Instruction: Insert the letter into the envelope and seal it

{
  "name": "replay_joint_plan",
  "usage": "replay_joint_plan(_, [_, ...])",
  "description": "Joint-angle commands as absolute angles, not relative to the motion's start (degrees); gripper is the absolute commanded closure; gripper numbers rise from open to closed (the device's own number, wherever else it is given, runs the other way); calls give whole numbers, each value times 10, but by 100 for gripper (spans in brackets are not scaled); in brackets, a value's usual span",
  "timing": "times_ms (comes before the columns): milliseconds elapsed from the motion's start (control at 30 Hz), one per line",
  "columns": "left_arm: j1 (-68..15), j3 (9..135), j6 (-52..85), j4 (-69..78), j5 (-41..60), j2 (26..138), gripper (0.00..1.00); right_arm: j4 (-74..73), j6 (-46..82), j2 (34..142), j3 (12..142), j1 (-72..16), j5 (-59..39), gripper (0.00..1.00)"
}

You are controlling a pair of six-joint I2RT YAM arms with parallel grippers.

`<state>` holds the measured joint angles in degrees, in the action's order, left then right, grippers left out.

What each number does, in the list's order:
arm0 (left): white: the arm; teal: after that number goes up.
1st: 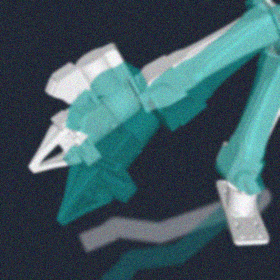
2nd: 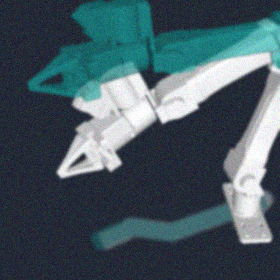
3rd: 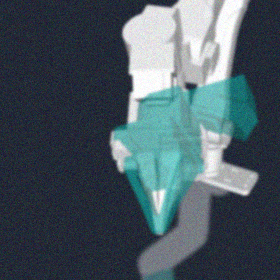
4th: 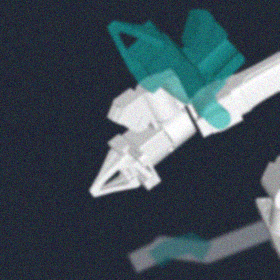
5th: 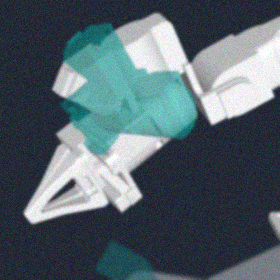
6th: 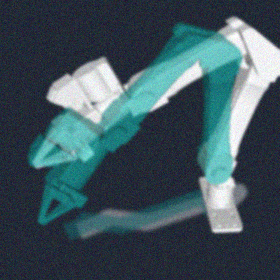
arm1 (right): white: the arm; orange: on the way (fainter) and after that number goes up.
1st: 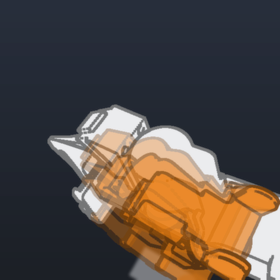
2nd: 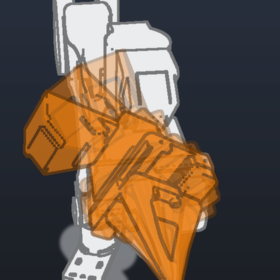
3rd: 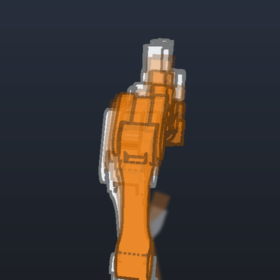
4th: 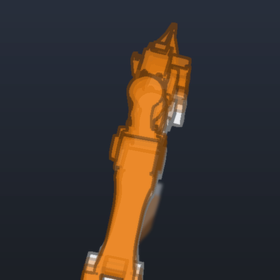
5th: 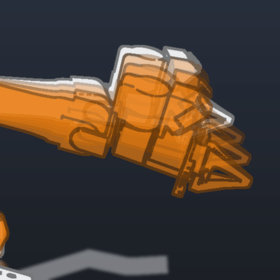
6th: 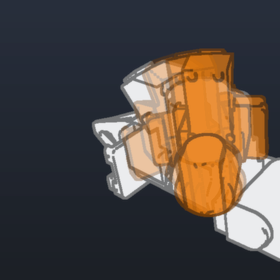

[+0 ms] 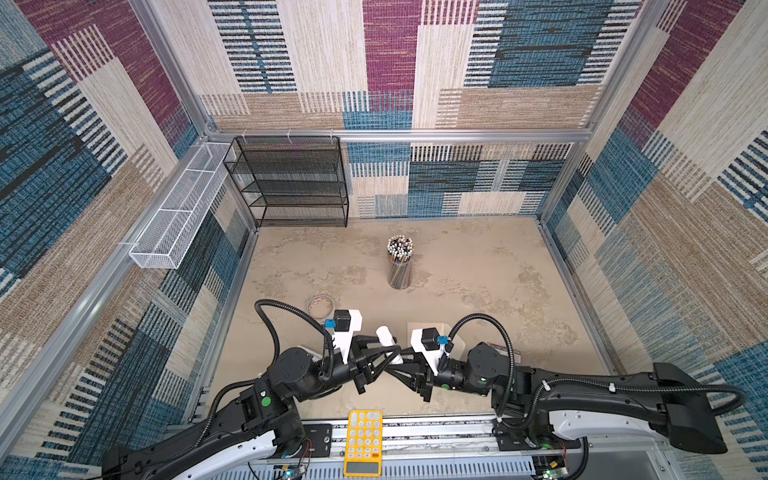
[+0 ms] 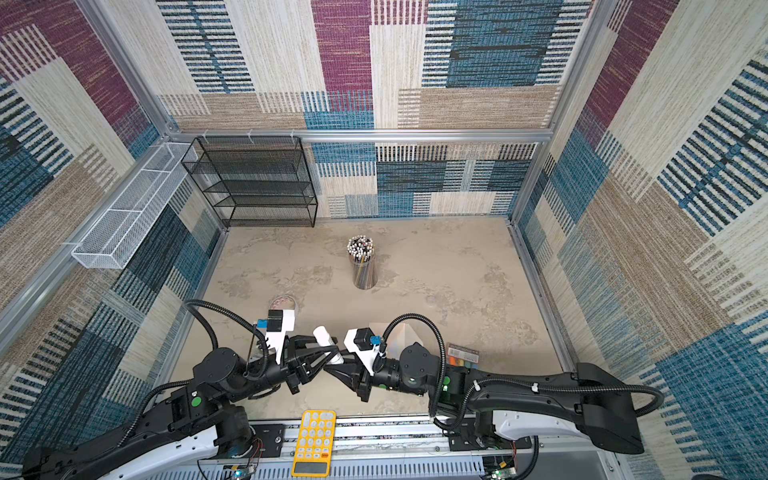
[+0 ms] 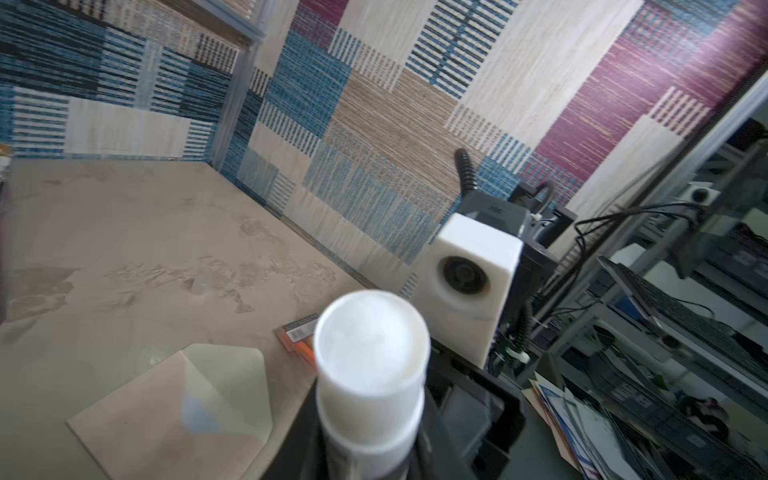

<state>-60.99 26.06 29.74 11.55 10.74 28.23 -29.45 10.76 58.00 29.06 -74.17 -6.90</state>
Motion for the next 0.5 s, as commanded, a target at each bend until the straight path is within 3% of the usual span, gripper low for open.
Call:
replay_joint_plan(0, [-609,254,291,52,156,278,100,-356,129,546,292,-741,-179,94])
replay_joint_plan(233, [-609,267,284,54,156,302,100,-282,116,531,302,-734,-196,82])
replay_joint_plan(300, [-609,277,281,50,143,309,100,-266,105,532,298,-734,-173,71])
replay_joint_plan(367, [-608,288,280,39,110,312,100,-252,87,530,289,-734,-144,52])
replay_joint_plan(467, [-609,307,283,12,24,311,100,-235,57,532,276,-734,-68,39])
